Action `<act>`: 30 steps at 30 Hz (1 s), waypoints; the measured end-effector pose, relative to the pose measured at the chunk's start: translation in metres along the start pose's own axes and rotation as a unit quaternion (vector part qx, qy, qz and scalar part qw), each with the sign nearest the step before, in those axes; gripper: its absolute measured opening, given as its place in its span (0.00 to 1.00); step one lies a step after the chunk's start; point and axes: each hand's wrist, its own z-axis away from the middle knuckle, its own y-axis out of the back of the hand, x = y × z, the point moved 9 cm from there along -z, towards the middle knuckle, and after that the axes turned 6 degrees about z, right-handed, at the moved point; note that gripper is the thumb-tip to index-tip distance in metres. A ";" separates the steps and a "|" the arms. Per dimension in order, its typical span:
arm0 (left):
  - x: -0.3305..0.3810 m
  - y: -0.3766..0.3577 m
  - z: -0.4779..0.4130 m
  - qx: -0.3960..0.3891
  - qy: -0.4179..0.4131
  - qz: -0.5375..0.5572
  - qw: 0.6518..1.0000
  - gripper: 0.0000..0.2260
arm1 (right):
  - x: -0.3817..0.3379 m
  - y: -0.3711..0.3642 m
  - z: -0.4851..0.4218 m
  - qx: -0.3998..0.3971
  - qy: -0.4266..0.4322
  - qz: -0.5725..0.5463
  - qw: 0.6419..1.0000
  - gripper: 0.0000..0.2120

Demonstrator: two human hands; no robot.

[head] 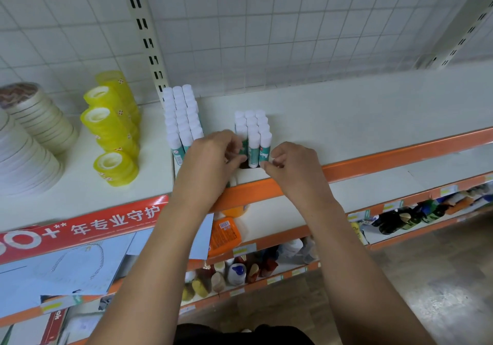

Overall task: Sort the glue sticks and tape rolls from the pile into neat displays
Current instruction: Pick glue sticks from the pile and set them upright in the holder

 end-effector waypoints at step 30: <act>-0.026 -0.007 0.014 -0.148 -0.070 -0.025 0.986 0.09 | -0.043 -0.023 0.027 -0.038 -0.037 -0.041 0.998 0.13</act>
